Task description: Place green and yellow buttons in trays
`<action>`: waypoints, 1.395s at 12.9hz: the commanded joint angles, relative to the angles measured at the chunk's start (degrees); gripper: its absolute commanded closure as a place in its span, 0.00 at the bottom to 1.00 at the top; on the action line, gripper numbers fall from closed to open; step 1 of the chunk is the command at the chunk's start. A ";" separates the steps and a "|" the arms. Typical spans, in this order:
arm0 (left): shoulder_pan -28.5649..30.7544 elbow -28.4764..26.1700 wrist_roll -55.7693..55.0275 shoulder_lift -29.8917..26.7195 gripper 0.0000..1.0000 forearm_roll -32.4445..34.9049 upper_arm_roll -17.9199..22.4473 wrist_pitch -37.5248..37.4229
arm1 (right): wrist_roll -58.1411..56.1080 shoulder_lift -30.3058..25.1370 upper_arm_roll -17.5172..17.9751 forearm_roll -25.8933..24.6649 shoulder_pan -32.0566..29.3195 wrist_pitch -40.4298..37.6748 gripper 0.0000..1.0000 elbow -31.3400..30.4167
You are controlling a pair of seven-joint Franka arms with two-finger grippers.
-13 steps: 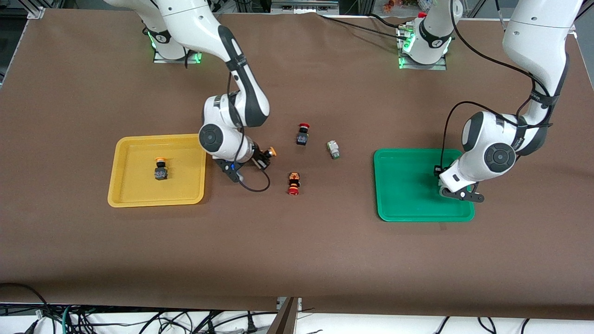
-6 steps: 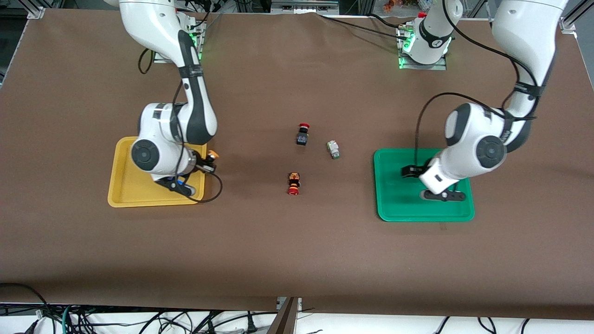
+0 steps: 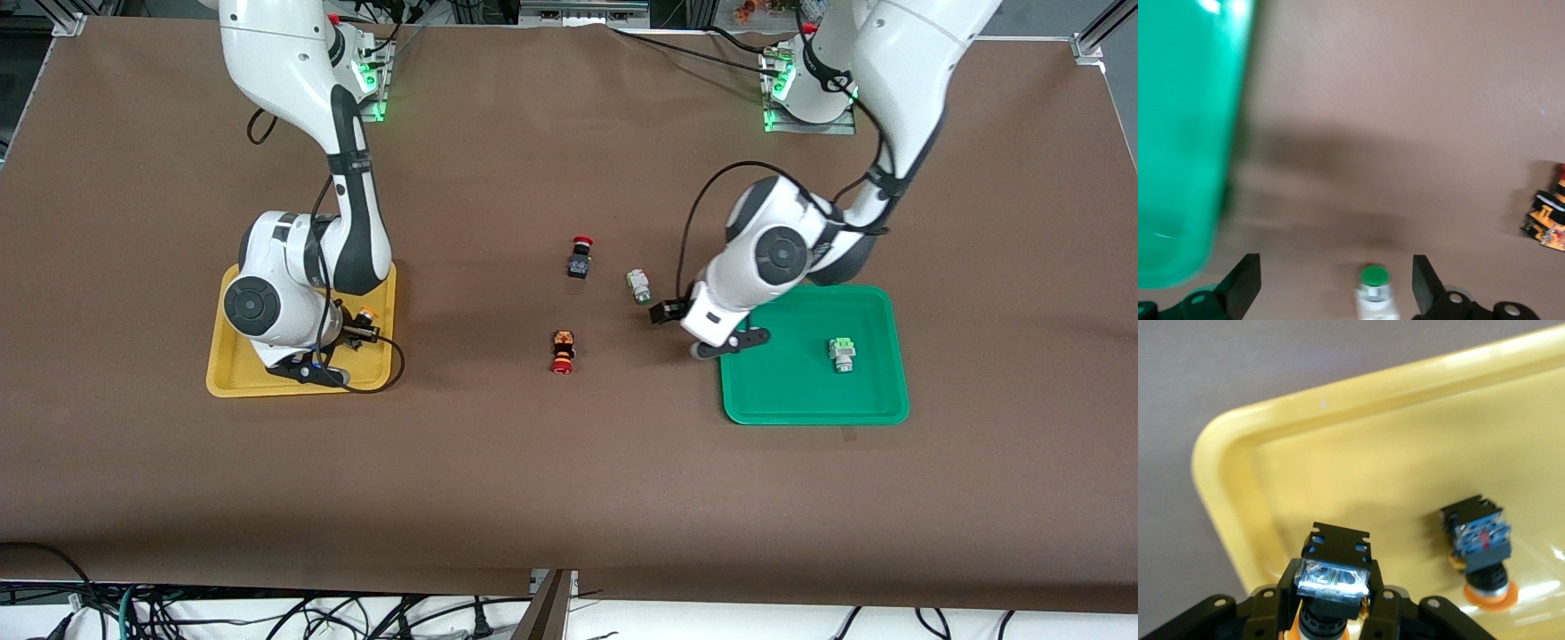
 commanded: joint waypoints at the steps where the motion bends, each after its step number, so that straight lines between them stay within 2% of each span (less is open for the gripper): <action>1: -2.88 0.90 -10.09 2.12 0.00 7.49 -1.01 1.02 | -1.04 -0.09 0.26 -0.68 -0.48 1.49 0.55 -0.13; 2: -2.98 0.73 -13.96 3.17 0.00 11.62 -2.76 0.93 | -0.69 -0.09 0.26 -0.41 -0.66 1.31 0.35 -0.05; 4: -3.15 -0.24 -21.61 3.71 0.00 17.70 -4.79 0.59 | -0.07 -0.36 0.17 -0.32 -0.66 0.79 0.14 0.30; 5: -3.15 -1.02 -23.30 3.80 0.03 17.98 -5.67 0.49 | 0.02 -0.71 0.09 -0.32 -0.32 0.79 0.07 0.30; 6: -3.15 -1.47 -24.18 3.80 0.38 17.99 -6.46 0.23 | -0.16 -1.14 0.00 -0.32 0.04 0.70 0.02 0.39; 7: -3.15 -2.34 -25.50 3.71 0.72 17.99 -6.73 0.23 | -0.42 -2.19 0.00 -0.41 0.30 0.61 0.02 0.48; 8: -3.15 -2.53 -25.77 3.71 0.88 18.07 -6.73 0.23 | -0.86 -3.51 -0.09 -0.50 1.00 0.61 0.01 0.48; 9: -3.07 -2.53 -25.86 3.71 1.00 18.07 -6.73 0.14 | -0.95 -5.00 -0.18 -0.67 1.53 -0.26 0.01 0.83; 12: -2.19 -2.44 -25.25 3.54 1.00 18.86 -6.73 -0.38 | -1.30 -11.05 -0.35 -1.38 2.24 -3.95 0.01 1.80; 13: -0.97 -1.57 -22.90 2.92 1.00 19.30 -6.73 -2.56 | -1.21 -13.52 -0.35 -3.38 2.50 -4.40 0.01 1.80; 16: 3.51 2.90 -4.75 0.02 1.00 18.52 -6.38 -12.13 | -0.78 -21.43 -0.26 -9.89 2.85 -7.55 0.01 1.80; 18: 5.63 4.85 6.60 -1.03 1.00 18.34 -4.20 -16.01 | -0.42 -25.74 -0.35 -13.66 2.85 -11.07 0.01 1.80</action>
